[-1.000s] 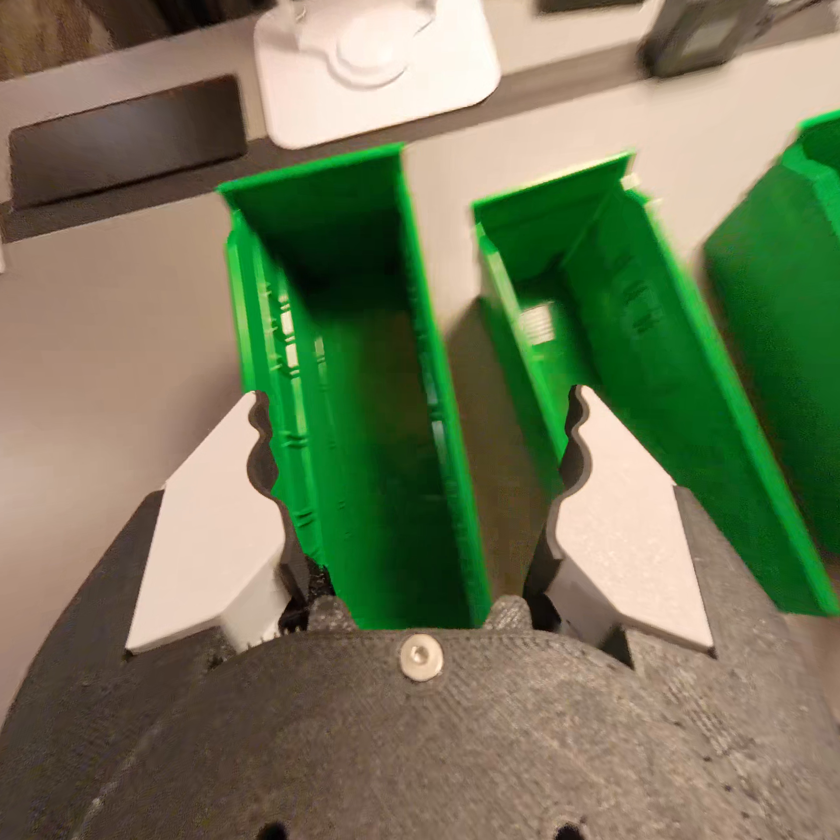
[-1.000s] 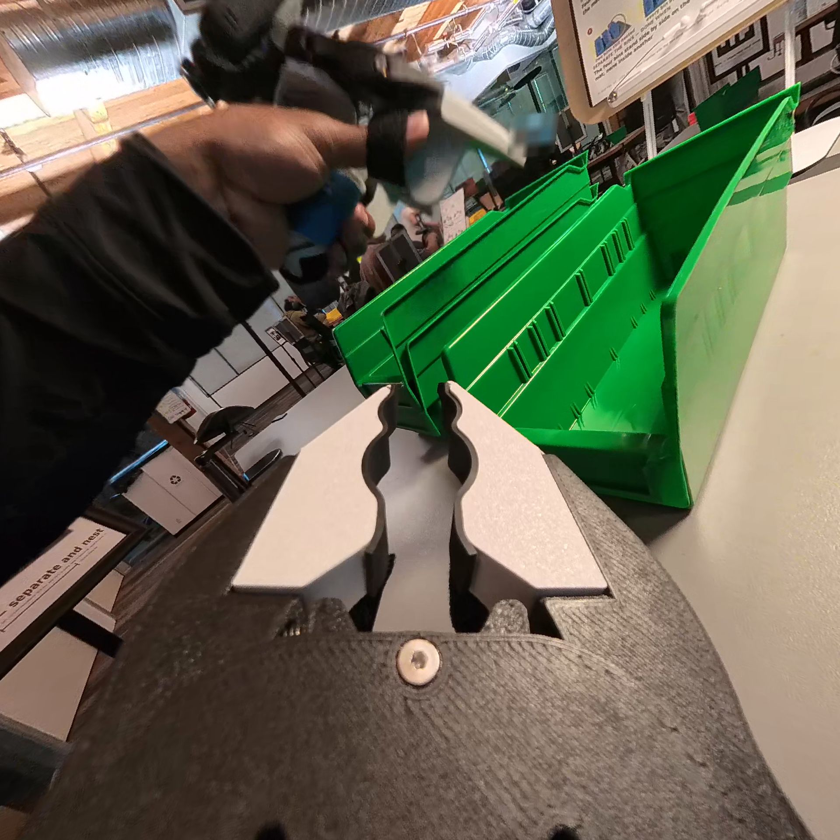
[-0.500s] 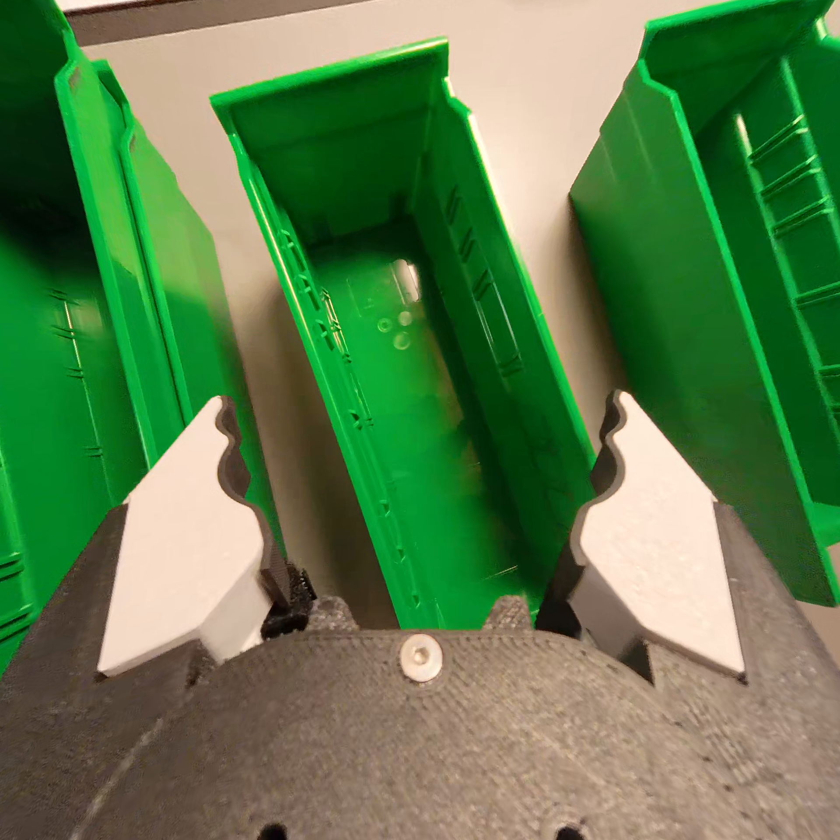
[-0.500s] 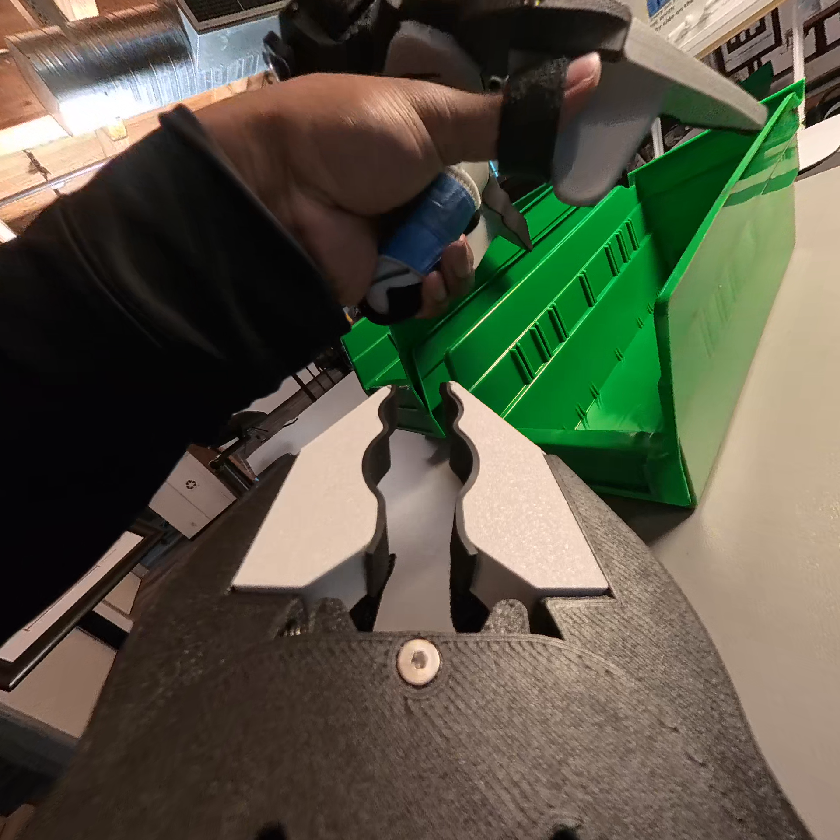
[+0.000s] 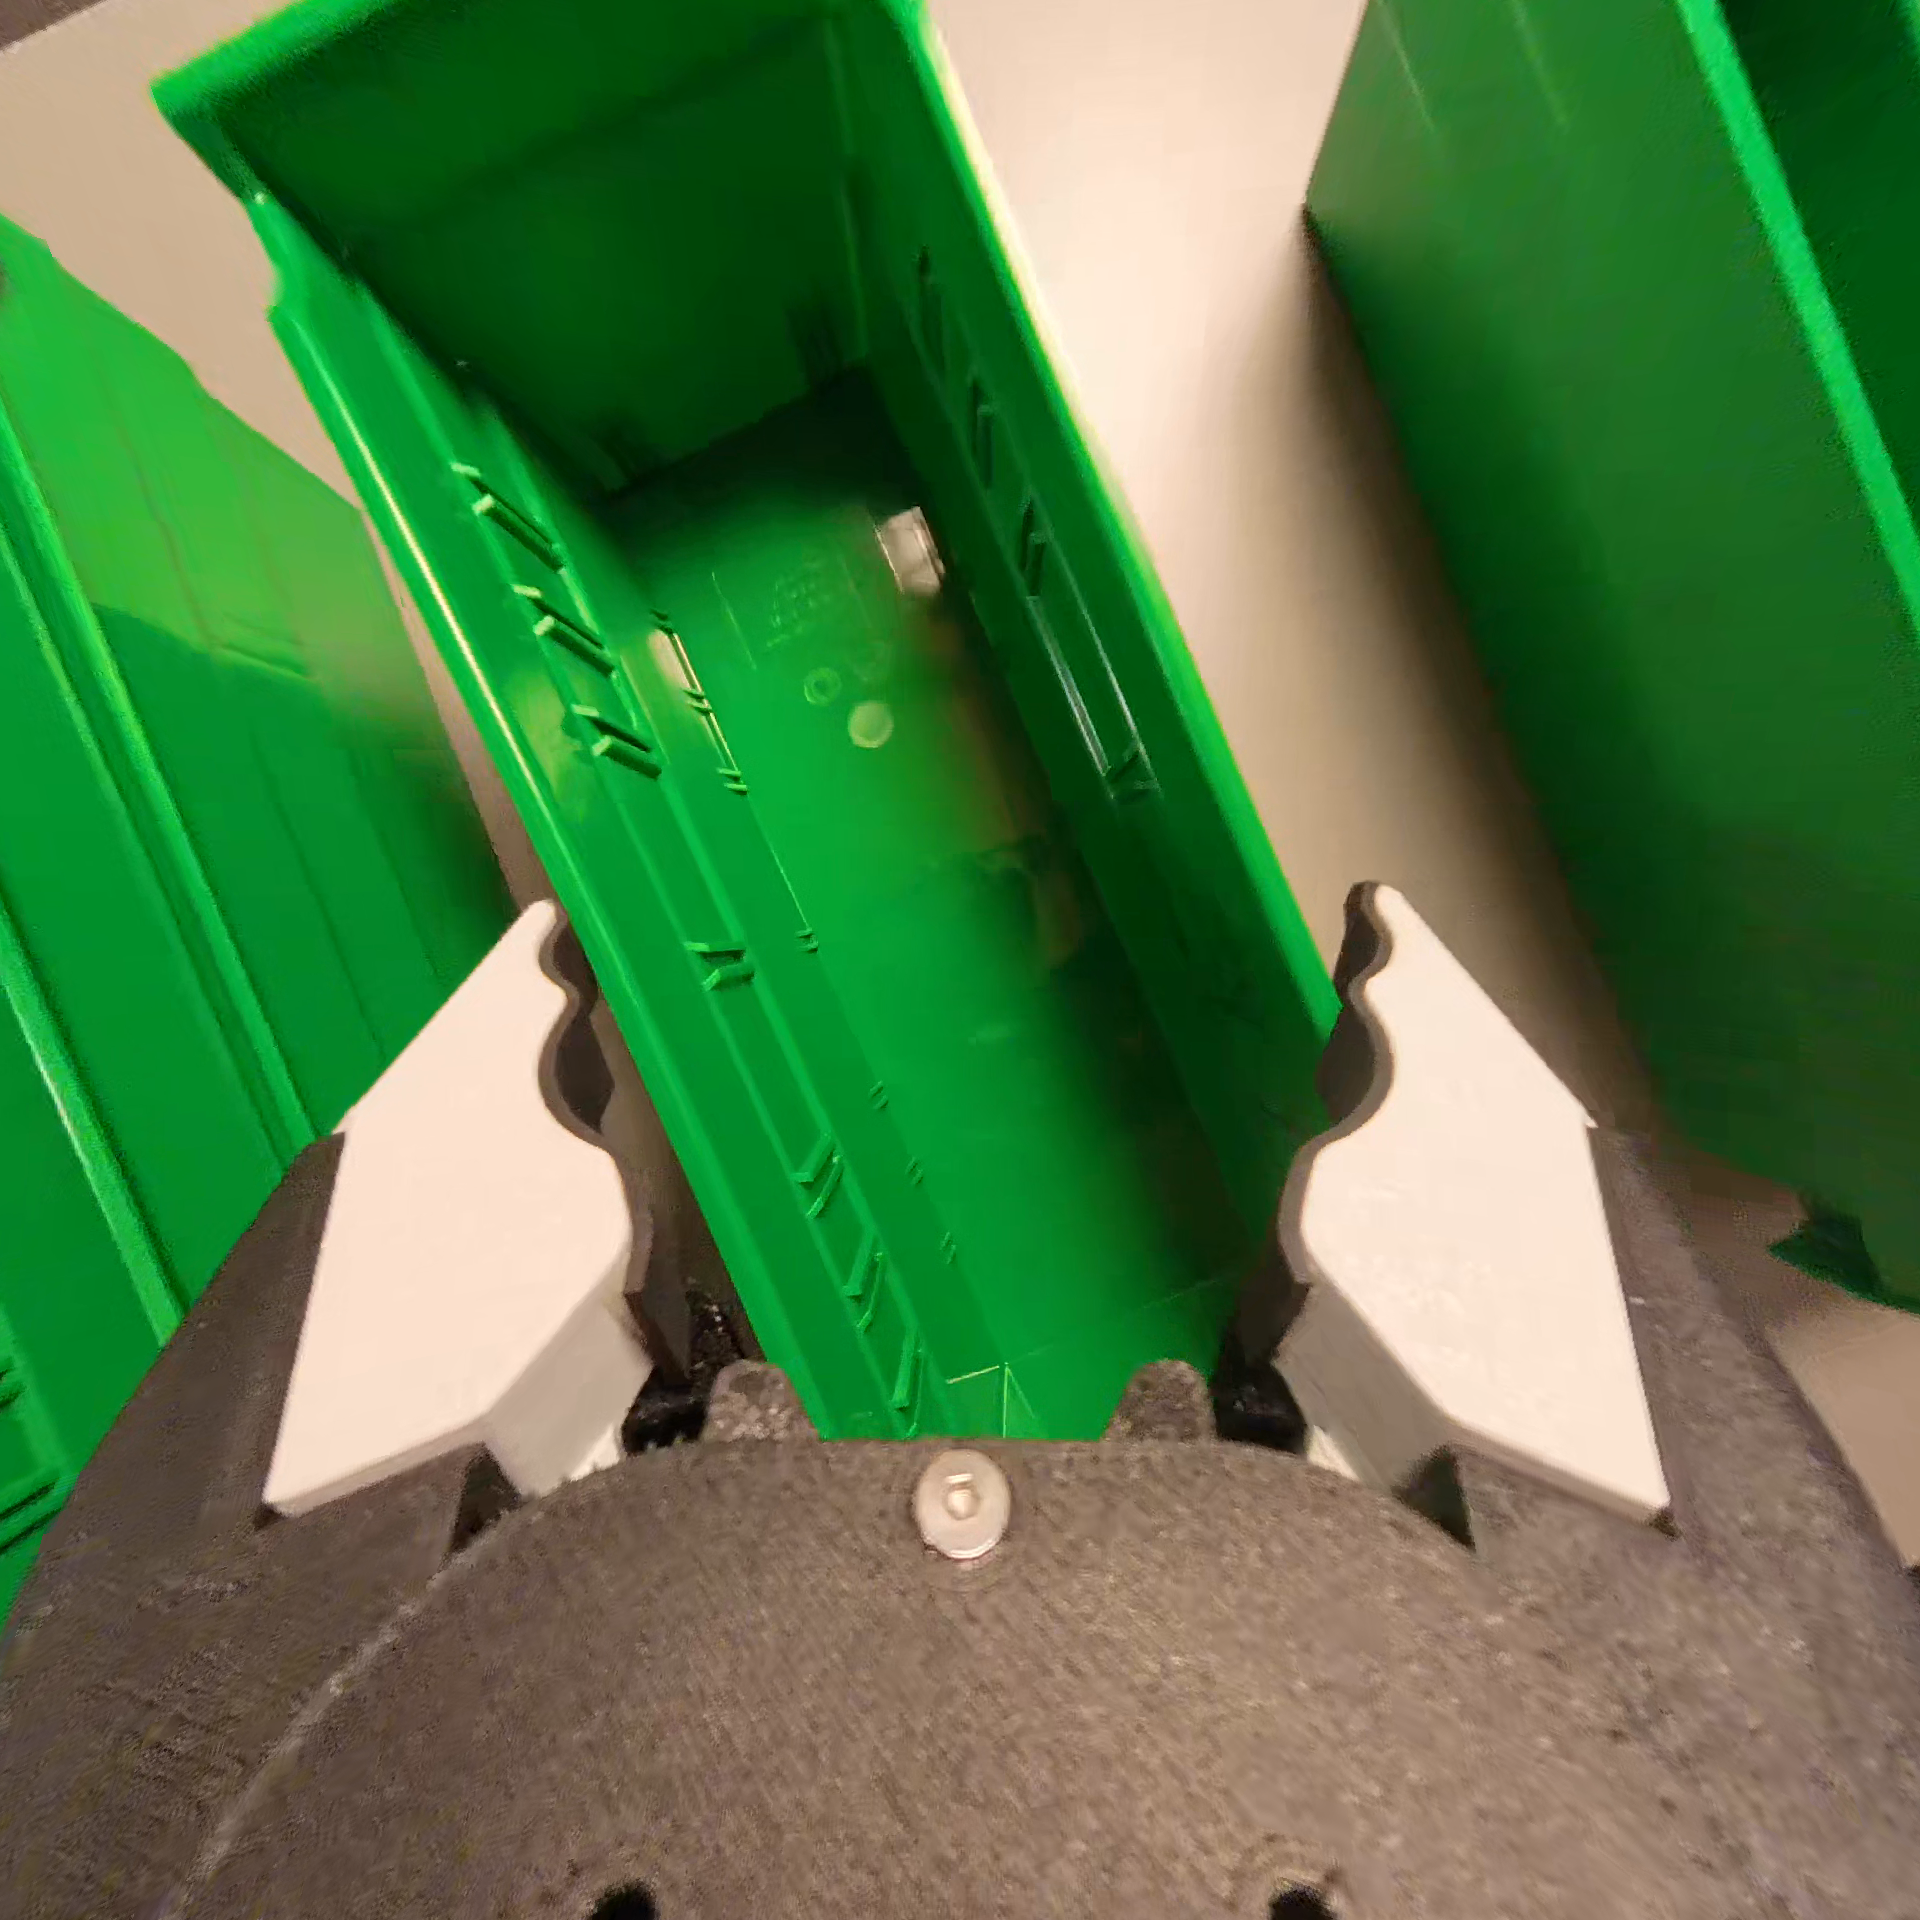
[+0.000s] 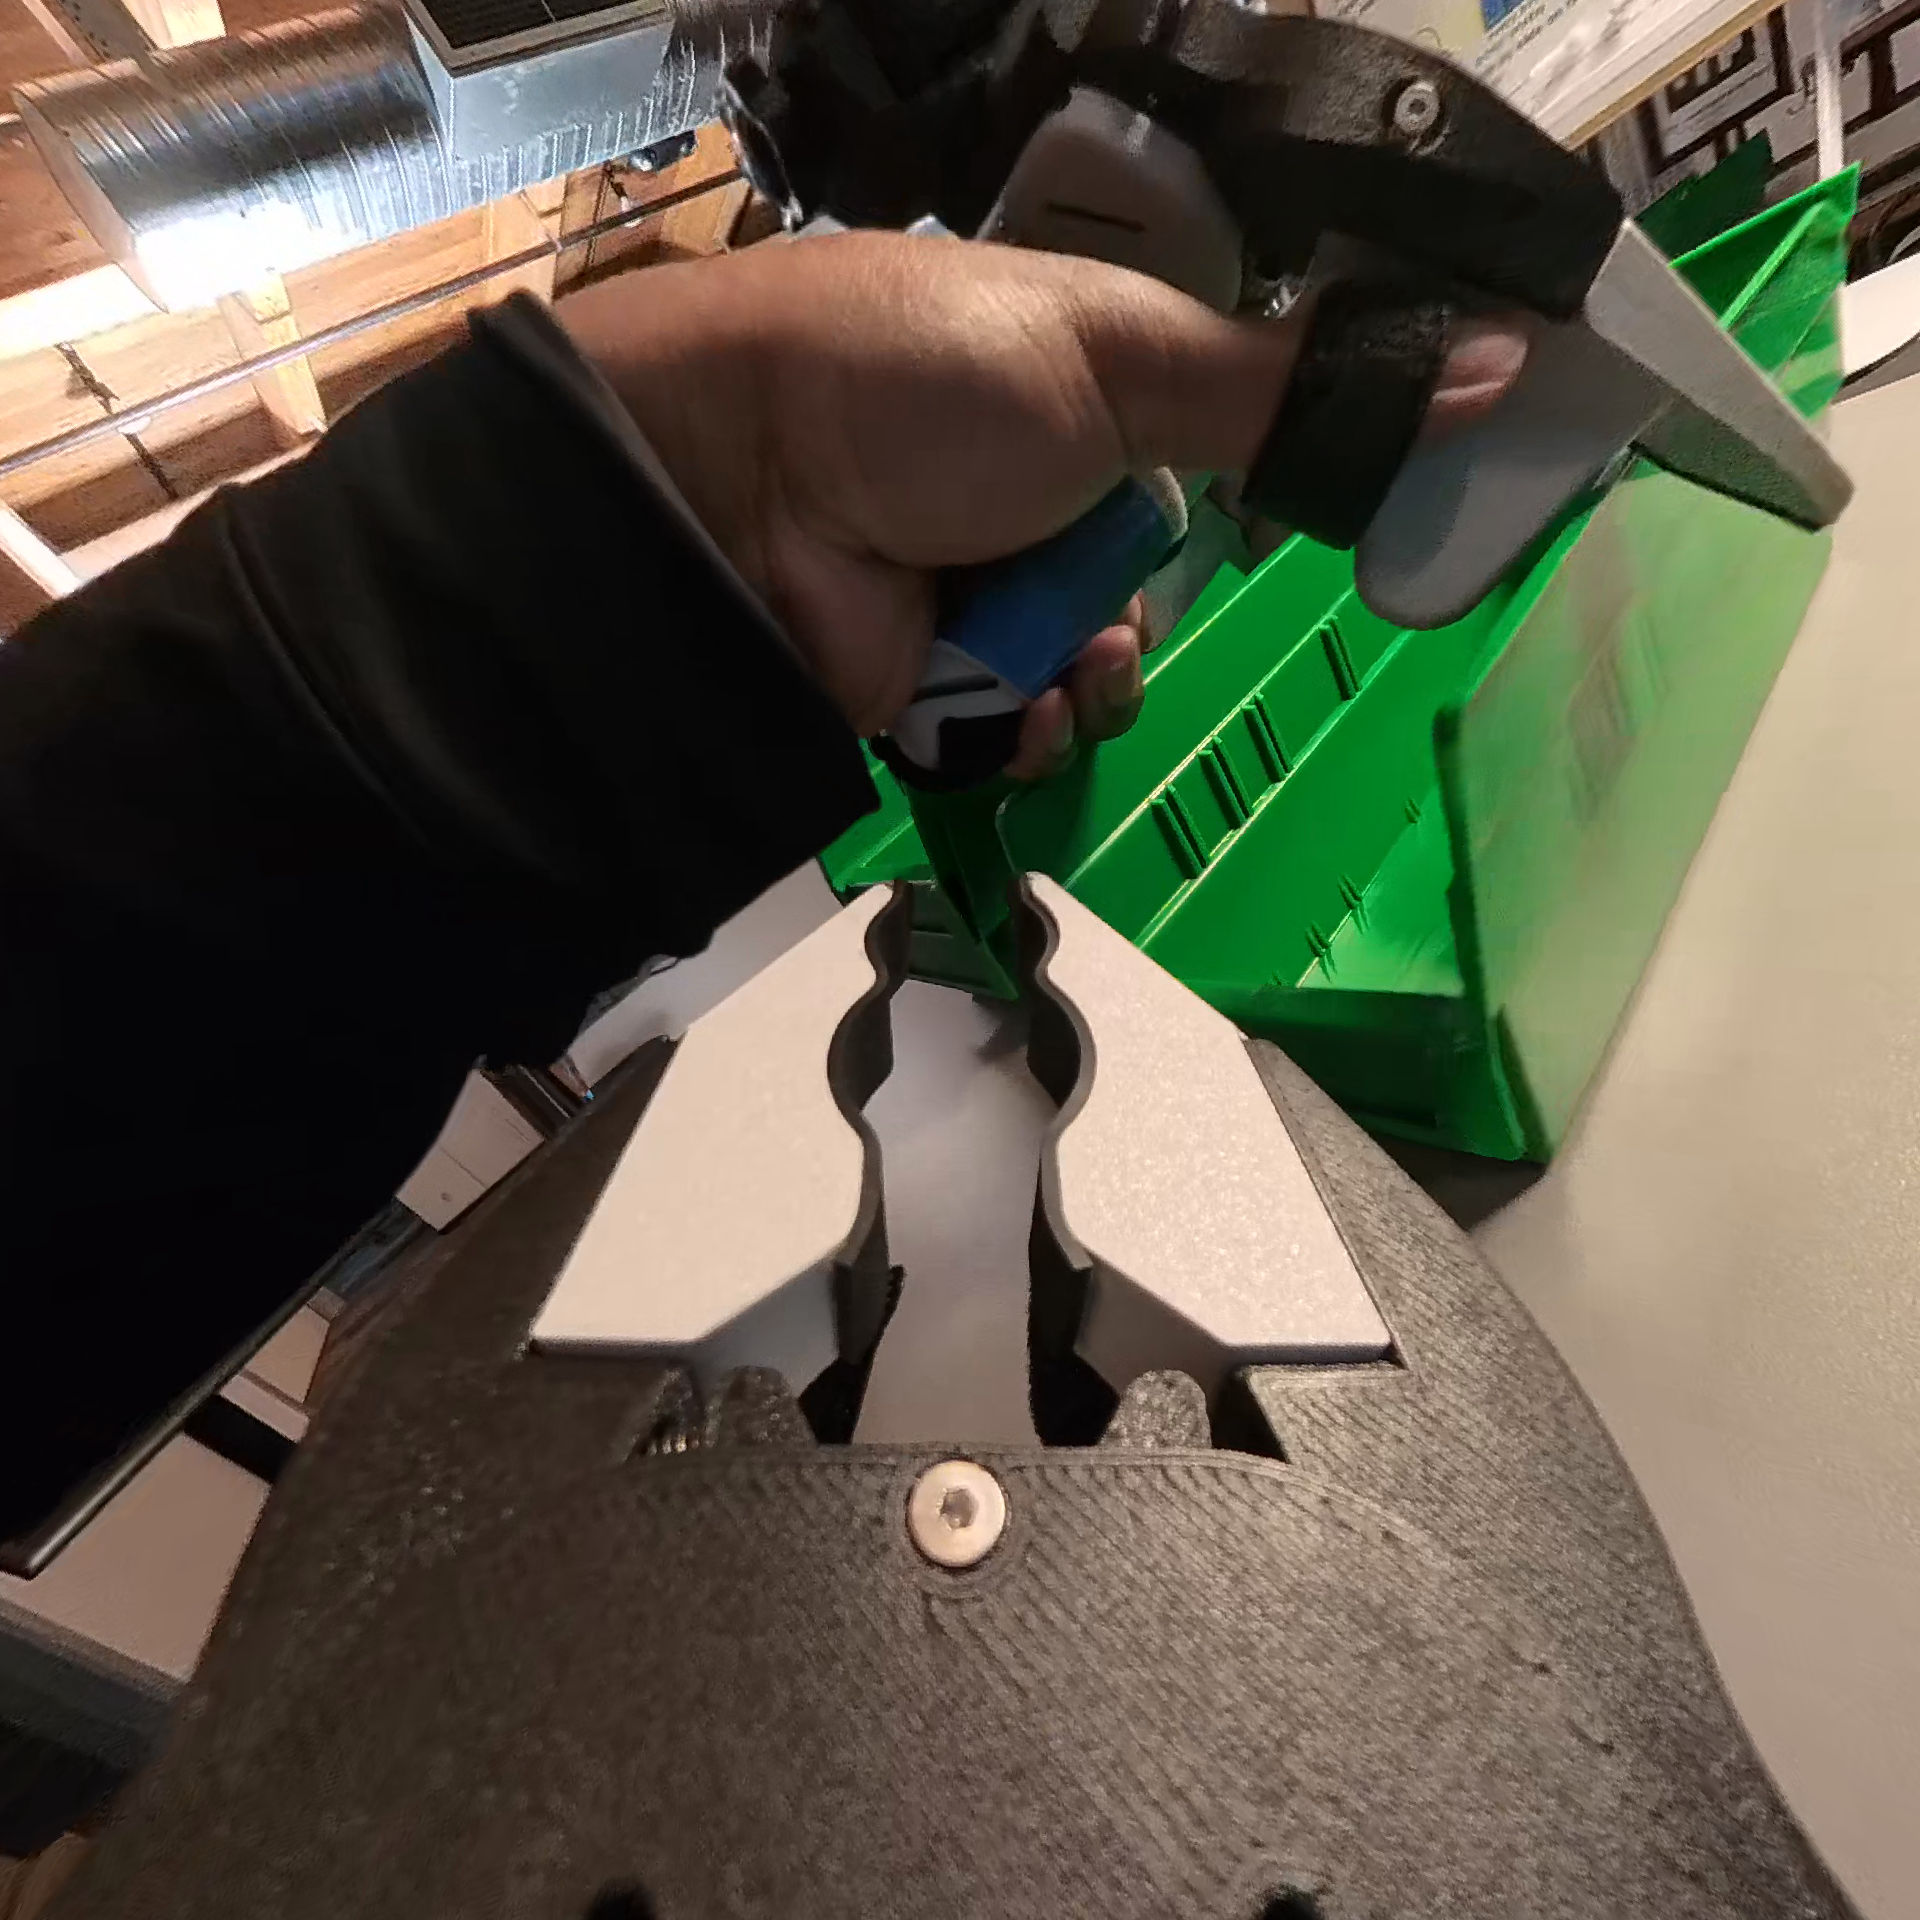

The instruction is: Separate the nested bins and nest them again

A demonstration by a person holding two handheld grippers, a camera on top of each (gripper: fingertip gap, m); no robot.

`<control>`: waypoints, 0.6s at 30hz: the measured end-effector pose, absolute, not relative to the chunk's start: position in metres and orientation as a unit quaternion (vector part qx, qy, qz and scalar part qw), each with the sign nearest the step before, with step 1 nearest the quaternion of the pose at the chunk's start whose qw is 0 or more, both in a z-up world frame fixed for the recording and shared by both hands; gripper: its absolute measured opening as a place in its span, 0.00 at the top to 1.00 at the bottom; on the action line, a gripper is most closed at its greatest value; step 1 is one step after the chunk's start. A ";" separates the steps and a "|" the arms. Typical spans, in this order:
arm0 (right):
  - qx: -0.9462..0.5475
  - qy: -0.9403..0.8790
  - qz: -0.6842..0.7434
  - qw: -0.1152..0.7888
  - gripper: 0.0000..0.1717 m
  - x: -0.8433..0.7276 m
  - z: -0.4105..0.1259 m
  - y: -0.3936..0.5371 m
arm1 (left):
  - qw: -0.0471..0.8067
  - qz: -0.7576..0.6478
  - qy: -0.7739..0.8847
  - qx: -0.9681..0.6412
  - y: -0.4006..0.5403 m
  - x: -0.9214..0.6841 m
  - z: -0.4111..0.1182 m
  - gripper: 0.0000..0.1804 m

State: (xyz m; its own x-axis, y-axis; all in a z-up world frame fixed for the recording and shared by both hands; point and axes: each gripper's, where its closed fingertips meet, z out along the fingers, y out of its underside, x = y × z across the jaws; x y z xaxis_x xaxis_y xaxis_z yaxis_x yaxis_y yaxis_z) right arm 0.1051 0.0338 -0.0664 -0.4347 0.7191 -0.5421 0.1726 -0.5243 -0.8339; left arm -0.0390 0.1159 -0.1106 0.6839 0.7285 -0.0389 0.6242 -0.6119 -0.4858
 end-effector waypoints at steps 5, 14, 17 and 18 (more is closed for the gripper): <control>-0.496 -0.450 0.719 0.186 0.89 0.105 -0.067 0.033 | 0.191 0.093 -0.327 -0.921 0.107 -0.029 -0.112 0.24; -0.494 -0.458 0.716 0.183 0.89 0.105 -0.068 0.030 | 0.201 0.105 -0.328 -0.917 0.110 -0.032 -0.111 0.25; -0.494 -0.459 0.715 0.183 0.89 0.104 -0.068 0.030 | 0.198 0.107 -0.323 -0.919 0.110 -0.032 -0.109 0.31; -0.494 -0.459 0.716 0.183 0.89 0.105 -0.068 0.030 | 0.199 0.106 -0.324 -0.919 0.109 -0.033 -0.108 0.32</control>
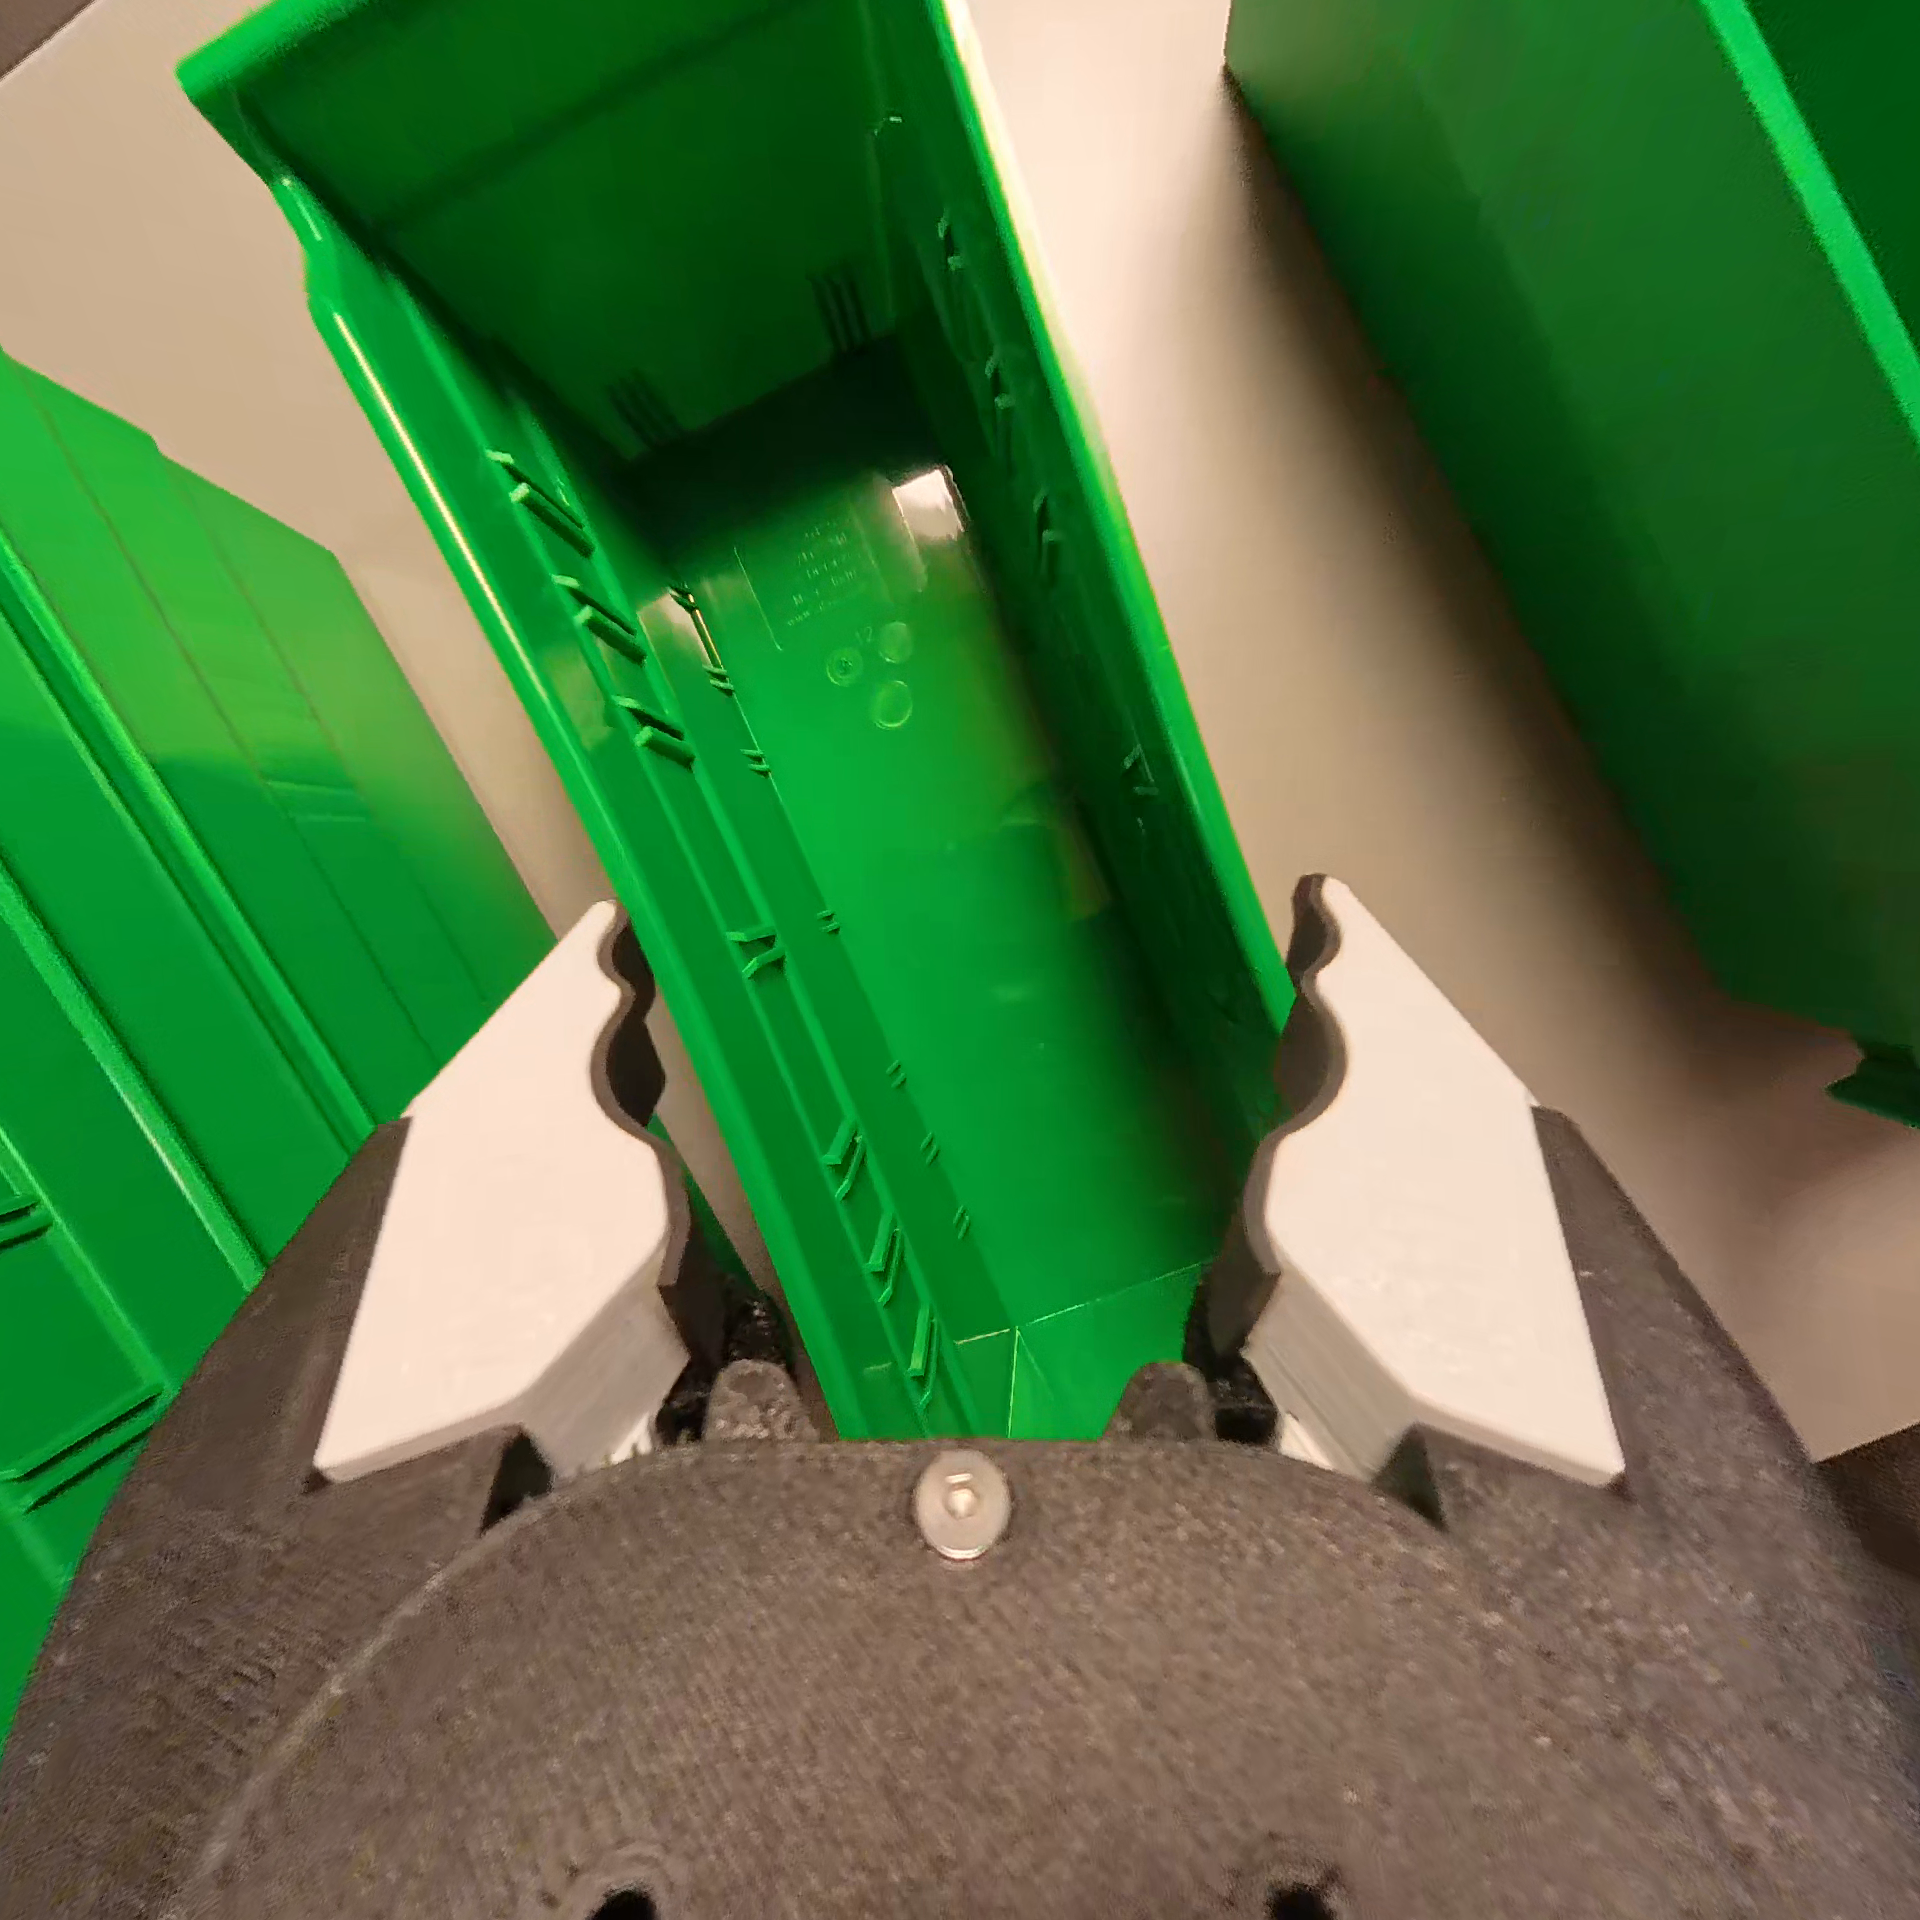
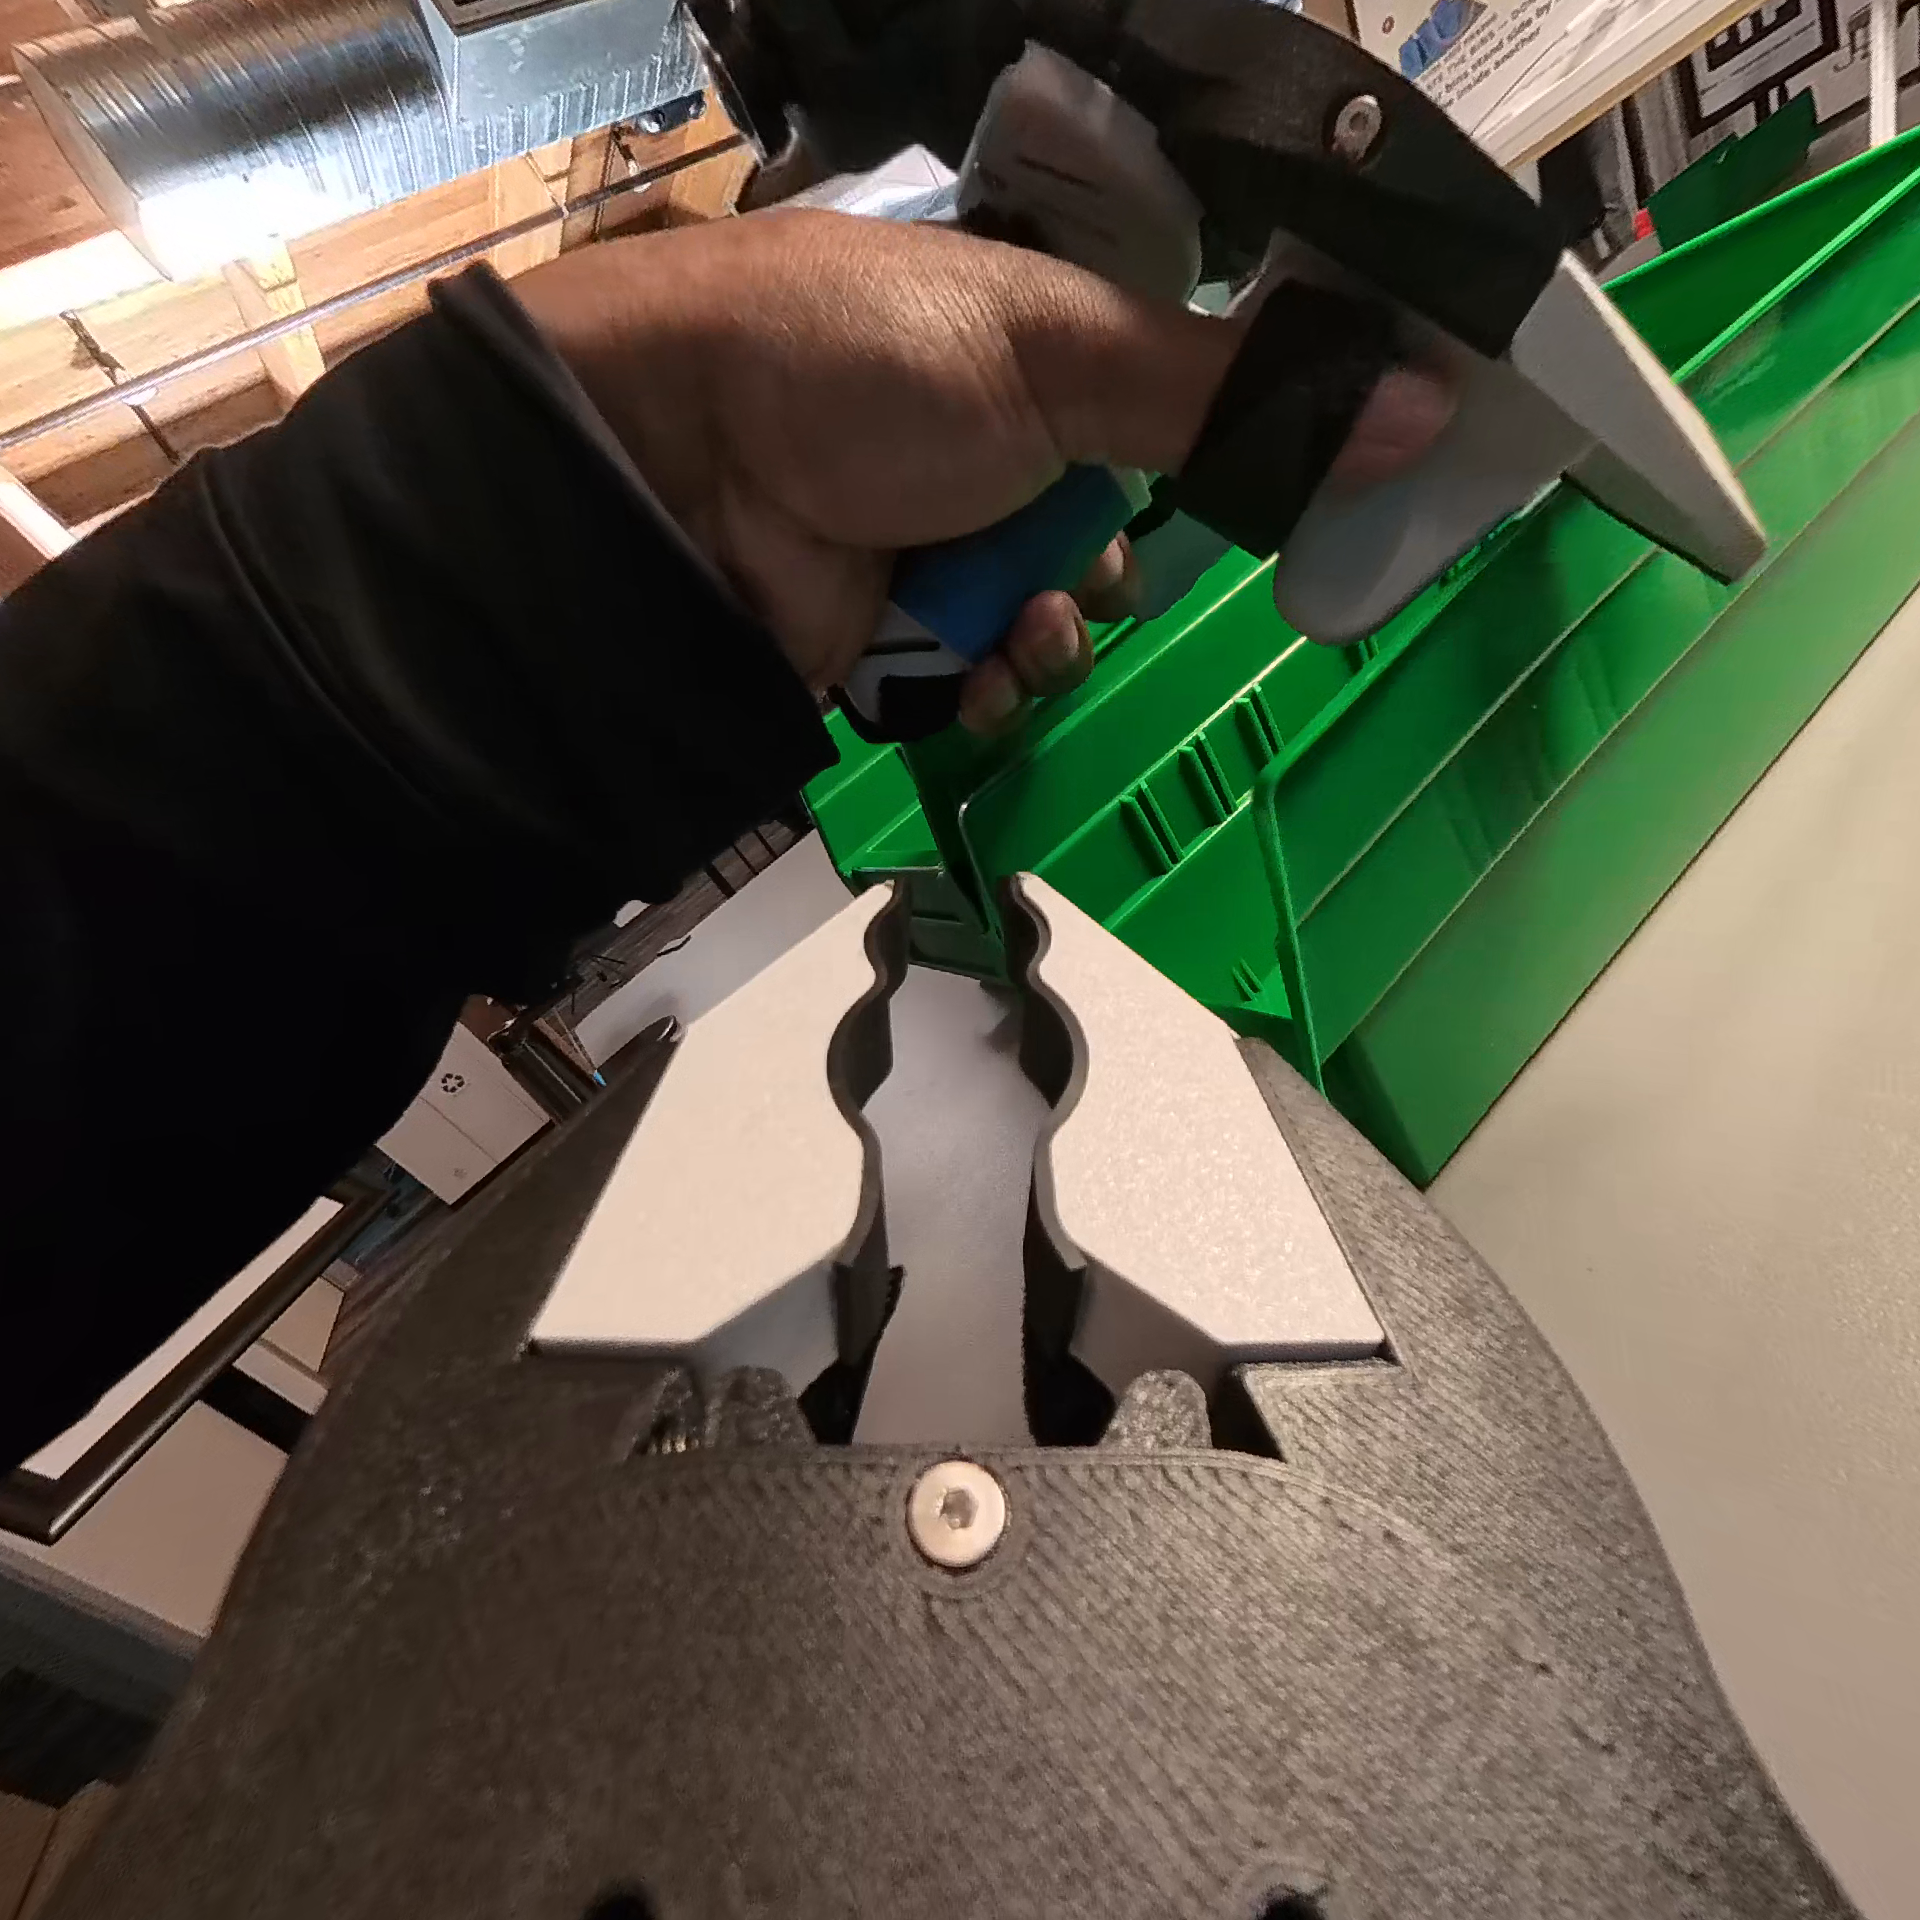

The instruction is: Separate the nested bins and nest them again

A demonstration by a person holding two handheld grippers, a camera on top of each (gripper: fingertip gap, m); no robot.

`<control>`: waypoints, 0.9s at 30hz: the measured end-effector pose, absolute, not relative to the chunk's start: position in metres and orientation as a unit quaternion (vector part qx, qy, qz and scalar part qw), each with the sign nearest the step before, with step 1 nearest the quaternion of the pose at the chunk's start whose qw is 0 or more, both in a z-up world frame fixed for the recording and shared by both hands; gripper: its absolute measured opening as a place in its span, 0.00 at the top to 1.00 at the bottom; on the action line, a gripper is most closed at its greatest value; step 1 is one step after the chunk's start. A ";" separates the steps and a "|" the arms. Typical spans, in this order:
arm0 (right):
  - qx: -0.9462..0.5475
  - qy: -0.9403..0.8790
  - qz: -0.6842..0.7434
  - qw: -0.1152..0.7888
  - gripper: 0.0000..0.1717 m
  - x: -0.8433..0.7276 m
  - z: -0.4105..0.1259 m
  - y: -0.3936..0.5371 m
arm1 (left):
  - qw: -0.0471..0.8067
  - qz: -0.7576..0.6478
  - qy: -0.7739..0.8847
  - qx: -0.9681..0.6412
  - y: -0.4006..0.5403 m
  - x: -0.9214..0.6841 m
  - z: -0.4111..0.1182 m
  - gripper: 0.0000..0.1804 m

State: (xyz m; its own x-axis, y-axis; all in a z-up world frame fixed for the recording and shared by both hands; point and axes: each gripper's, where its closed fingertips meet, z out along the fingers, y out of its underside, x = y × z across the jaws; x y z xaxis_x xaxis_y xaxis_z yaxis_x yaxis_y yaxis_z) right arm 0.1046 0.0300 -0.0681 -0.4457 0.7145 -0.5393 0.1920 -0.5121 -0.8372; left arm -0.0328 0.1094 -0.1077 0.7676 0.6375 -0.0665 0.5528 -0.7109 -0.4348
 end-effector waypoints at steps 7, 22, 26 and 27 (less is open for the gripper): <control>-0.492 -0.454 0.722 0.175 0.89 0.106 -0.067 0.031 | 0.249 0.060 -0.335 -0.907 0.116 -0.032 -0.089 0.38; -0.476 -0.479 0.718 0.166 0.89 0.107 -0.068 0.021 | 0.339 0.140 -0.378 -0.850 0.015 -0.092 0.077 0.39; -0.477 -0.482 0.716 0.168 0.89 0.107 -0.069 0.020 | 0.313 0.148 -0.407 -0.845 -0.026 -0.105 0.052 0.38; -0.477 -0.482 0.715 0.169 0.90 0.107 -0.069 0.020 | 0.311 0.144 -0.414 -0.844 -0.032 -0.107 0.043 0.38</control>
